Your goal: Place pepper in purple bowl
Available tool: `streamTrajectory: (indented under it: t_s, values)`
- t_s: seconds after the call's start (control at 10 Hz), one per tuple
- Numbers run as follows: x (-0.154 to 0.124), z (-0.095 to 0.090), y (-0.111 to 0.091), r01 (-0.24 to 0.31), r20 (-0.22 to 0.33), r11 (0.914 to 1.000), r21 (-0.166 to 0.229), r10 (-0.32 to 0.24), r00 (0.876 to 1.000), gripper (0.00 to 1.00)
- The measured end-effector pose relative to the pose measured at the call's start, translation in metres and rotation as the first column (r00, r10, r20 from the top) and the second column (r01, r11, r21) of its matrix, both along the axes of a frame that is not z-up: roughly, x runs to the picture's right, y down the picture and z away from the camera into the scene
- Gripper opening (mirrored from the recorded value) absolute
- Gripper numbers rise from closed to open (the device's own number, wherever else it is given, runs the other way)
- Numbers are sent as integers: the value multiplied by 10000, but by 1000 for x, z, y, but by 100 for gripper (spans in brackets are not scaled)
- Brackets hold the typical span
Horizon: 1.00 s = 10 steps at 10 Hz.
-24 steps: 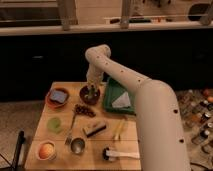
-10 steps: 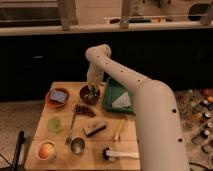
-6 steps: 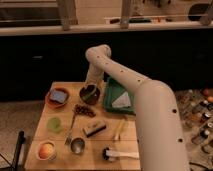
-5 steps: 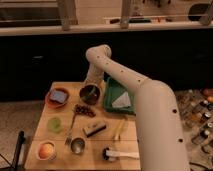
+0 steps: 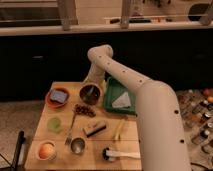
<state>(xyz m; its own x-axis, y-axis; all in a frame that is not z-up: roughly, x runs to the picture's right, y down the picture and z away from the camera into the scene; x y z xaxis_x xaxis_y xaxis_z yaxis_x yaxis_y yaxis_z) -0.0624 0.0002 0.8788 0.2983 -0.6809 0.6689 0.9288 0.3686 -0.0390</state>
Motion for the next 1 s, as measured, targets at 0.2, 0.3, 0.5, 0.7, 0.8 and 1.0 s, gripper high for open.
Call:
streamTrajectory:
  t_s: [0.2, 0.3, 0.5, 0.7, 0.8, 1.0]
  values:
    - [1, 0, -1, -1, 89, 10000, 28, 1, 10000, 80]
    - [0, 0, -1, 30, 157, 10000, 44, -31, 9999, 80]
    - [0, -1, -3, 49, 234, 10000, 67, -50, 9997, 80]
    - [0, -2, -5, 75, 320, 9999, 91, -78, 9995, 80]
    - [1, -2, -5, 80, 312, 9999, 78, -82, 9995, 80]
    - [1, -3, -4, 115, 303, 9999, 32, -116, 9995, 80]
